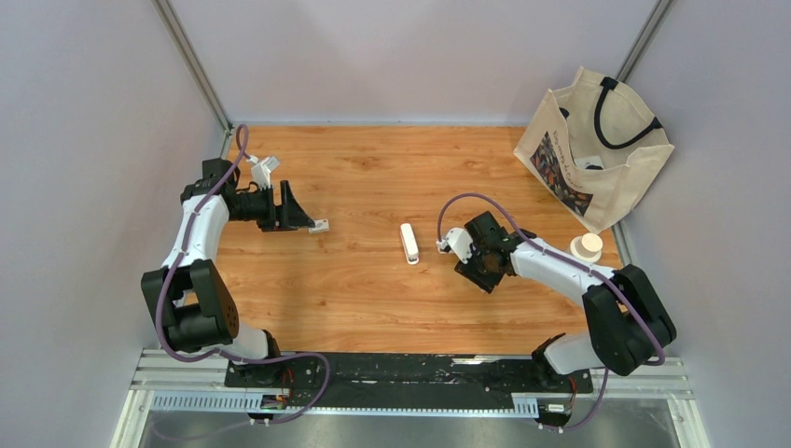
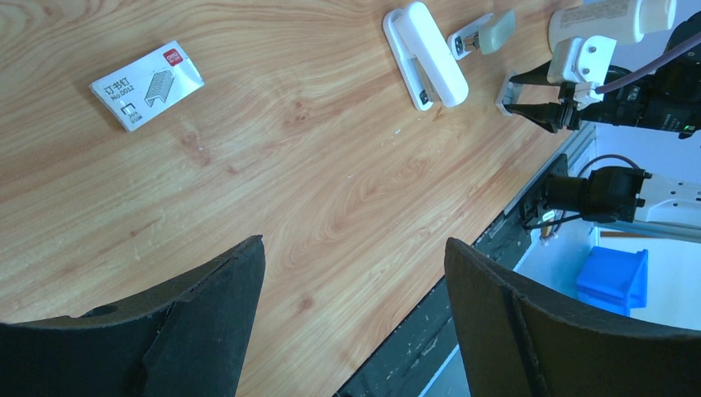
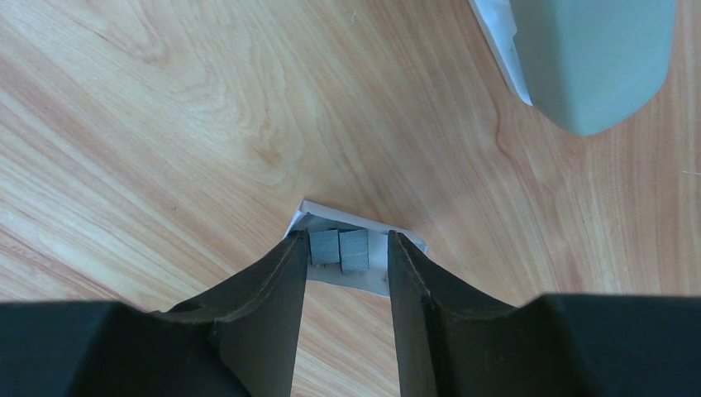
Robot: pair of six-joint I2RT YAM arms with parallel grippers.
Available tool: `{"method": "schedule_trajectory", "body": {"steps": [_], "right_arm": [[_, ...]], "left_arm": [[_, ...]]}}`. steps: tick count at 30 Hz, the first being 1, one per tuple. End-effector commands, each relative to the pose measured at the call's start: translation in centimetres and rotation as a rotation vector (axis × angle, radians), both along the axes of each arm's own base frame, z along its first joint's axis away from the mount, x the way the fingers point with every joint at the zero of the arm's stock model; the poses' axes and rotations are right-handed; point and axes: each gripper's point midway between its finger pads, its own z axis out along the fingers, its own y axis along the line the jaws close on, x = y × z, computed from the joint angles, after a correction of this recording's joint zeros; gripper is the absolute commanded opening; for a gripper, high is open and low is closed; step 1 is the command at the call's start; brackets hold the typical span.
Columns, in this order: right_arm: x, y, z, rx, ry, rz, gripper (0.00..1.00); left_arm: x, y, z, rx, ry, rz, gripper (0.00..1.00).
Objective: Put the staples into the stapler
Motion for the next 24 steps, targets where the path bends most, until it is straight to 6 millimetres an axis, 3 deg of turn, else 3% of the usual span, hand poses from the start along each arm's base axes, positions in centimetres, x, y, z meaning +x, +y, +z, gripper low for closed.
{"method": "schedule_trajectory", "body": {"steps": [1,10,24], "right_arm": [[0.0,0.6,0.5,0.016,0.016,-0.002,0.44],[-0.2,0.6,1.6,0.037,-0.003,-0.011,0.41],[-1.0,0.3,0.6,0.016,0.052,-0.006,0.41]], "left_arm": [[0.2,0.1,1.4,-0.017,-0.054,0.012,0.88],[0.2,0.3,1.5,-0.017,-0.059,0.017,0.88],[0.1,0.2,1.5,-0.023,-0.059,0.016,0.88]]}}
